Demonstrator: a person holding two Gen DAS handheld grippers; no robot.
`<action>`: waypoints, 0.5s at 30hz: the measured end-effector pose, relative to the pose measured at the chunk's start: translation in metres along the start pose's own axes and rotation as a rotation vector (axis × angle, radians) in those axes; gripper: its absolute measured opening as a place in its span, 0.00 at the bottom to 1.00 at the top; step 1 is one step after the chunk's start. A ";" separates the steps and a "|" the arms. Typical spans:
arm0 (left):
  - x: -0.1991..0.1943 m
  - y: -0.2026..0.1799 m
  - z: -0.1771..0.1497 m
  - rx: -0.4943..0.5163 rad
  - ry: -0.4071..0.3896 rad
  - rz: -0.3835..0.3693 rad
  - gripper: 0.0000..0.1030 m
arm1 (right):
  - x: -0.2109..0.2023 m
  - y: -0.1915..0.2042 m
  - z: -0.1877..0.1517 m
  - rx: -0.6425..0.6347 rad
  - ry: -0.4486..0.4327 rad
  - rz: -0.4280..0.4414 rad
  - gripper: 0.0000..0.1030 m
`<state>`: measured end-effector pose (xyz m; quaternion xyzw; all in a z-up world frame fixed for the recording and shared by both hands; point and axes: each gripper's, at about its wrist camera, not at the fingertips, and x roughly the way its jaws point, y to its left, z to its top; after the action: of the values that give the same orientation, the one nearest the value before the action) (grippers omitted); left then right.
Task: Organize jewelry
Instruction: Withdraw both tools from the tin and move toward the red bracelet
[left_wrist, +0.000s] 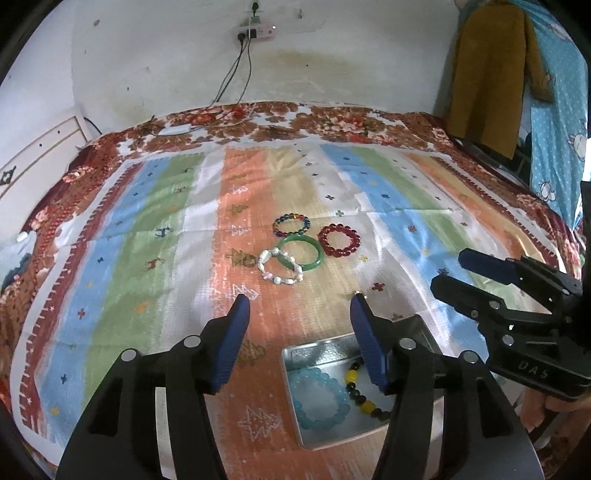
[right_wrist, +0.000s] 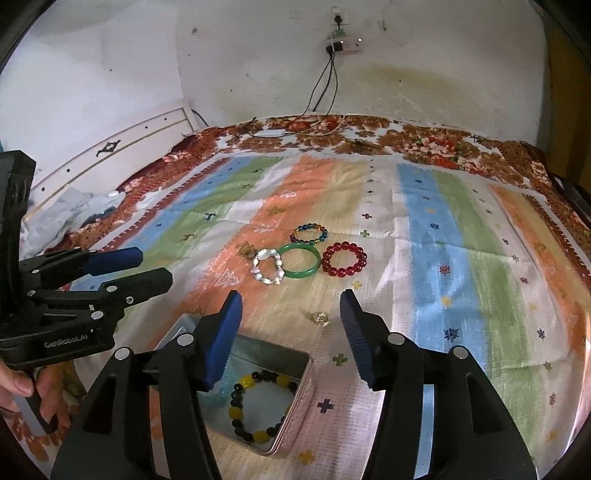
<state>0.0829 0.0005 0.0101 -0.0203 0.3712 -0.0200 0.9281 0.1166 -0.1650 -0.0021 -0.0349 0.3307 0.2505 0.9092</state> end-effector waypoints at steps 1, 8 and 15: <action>0.002 -0.001 0.002 0.008 0.003 0.001 0.57 | 0.001 0.000 0.001 -0.004 0.000 -0.007 0.53; 0.013 0.006 0.018 0.019 -0.001 0.033 0.65 | 0.010 -0.013 0.011 0.015 0.003 -0.032 0.61; 0.034 0.008 0.028 0.045 0.038 0.042 0.65 | 0.024 -0.020 0.021 0.031 0.023 -0.021 0.62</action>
<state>0.1274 0.0072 0.0063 0.0088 0.3886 -0.0094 0.9213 0.1544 -0.1673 -0.0027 -0.0273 0.3445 0.2353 0.9084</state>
